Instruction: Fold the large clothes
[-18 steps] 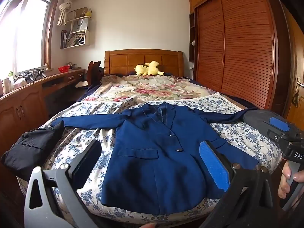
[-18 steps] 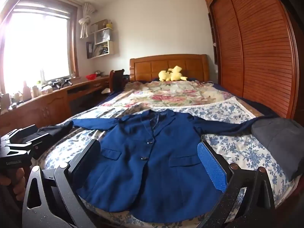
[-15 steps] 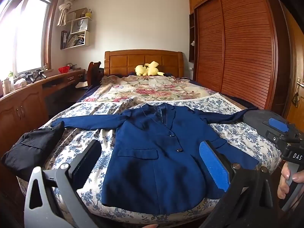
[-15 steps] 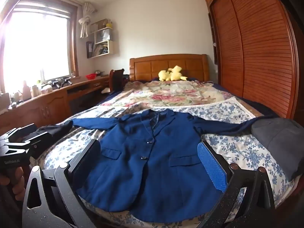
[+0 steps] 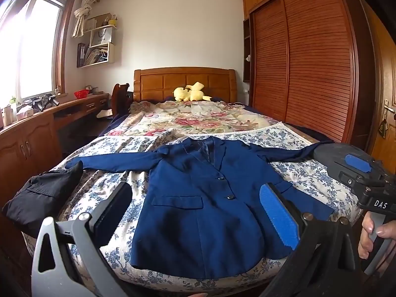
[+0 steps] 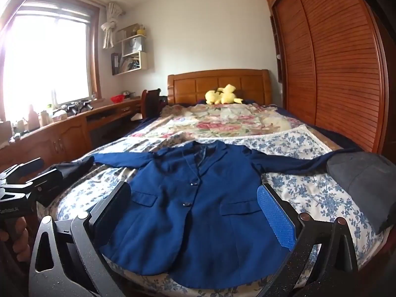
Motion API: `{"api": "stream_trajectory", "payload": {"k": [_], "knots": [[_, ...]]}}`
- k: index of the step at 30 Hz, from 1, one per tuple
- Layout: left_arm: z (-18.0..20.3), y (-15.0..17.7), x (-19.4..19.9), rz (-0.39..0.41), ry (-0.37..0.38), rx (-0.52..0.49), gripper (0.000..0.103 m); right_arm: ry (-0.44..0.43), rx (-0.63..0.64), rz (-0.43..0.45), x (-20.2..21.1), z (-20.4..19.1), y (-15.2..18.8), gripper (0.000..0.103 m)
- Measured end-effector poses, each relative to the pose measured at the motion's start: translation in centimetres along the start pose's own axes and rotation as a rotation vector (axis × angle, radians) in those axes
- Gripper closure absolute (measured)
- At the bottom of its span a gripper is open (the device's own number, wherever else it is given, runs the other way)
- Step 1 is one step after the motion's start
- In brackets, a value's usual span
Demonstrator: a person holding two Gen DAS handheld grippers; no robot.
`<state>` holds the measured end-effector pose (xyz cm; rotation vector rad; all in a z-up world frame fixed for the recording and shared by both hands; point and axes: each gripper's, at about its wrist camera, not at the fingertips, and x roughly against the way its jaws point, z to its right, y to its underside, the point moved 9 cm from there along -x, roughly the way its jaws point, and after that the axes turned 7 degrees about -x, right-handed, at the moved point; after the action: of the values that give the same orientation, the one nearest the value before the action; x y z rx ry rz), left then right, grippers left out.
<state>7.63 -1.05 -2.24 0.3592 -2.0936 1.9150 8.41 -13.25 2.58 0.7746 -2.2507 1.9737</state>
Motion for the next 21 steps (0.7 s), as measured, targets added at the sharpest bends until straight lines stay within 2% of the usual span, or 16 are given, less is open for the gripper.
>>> {"api": "stream_trajectory", "payload": {"k": [21], "knots": [[0.34,-0.22,0.47,0.006,-0.003,-0.002,0.000,0.001,-0.001,0.007,0.21,-0.41,-0.23,0.000]]}}
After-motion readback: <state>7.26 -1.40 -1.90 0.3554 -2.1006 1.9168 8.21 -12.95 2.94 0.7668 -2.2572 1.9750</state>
